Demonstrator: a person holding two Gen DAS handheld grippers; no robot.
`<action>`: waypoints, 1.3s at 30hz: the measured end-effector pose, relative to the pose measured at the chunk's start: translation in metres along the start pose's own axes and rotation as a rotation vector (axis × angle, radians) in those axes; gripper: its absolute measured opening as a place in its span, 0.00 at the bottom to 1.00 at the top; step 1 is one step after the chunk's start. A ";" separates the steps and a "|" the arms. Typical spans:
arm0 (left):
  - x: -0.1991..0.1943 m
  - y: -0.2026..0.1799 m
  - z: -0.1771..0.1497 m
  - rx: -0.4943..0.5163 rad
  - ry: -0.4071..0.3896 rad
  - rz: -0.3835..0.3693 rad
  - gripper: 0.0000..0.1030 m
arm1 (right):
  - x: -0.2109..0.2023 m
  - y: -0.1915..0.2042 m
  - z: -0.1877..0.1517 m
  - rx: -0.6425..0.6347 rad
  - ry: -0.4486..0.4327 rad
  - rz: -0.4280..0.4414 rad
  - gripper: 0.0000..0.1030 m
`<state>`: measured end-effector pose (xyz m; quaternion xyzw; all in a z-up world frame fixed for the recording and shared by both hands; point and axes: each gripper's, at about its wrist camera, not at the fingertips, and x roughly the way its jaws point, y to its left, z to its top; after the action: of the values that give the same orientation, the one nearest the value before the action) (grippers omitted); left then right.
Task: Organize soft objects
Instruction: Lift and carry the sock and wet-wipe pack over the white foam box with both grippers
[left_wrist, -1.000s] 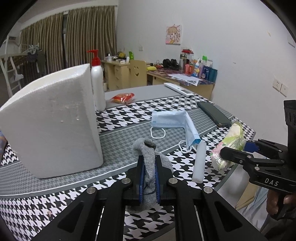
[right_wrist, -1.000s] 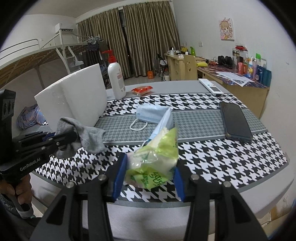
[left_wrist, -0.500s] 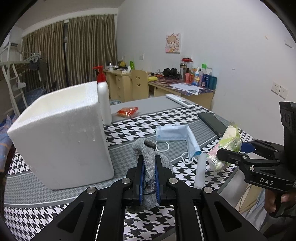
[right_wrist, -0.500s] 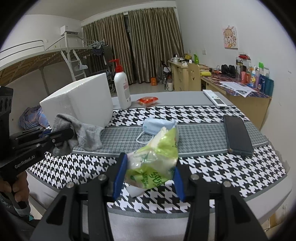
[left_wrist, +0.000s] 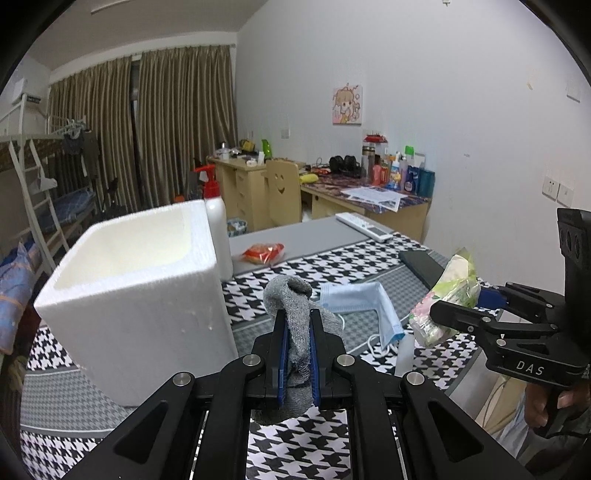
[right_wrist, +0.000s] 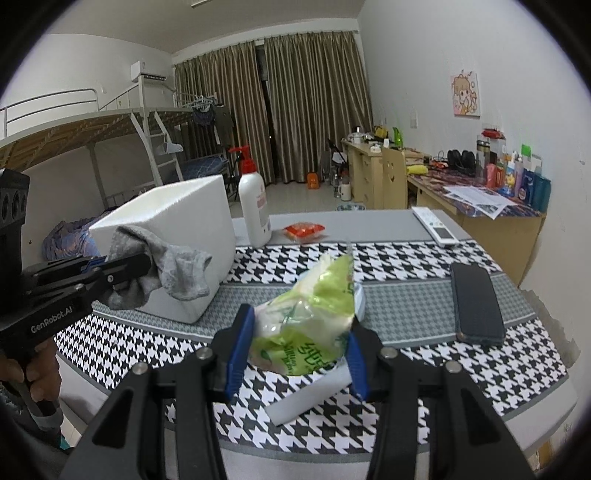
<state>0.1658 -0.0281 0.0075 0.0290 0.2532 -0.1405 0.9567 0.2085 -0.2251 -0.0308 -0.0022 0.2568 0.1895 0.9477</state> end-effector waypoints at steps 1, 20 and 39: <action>0.000 0.000 0.002 0.002 -0.005 -0.001 0.10 | 0.000 0.000 0.001 0.000 -0.003 0.001 0.50; -0.013 0.010 0.026 0.001 -0.085 0.014 0.10 | -0.005 0.007 0.029 -0.033 -0.081 0.020 0.50; -0.017 0.027 0.046 -0.002 -0.140 0.039 0.10 | 0.003 0.013 0.053 -0.046 -0.121 0.068 0.50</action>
<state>0.1809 -0.0041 0.0560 0.0228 0.1853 -0.1234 0.9746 0.2327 -0.2067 0.0151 -0.0040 0.1944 0.2272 0.9542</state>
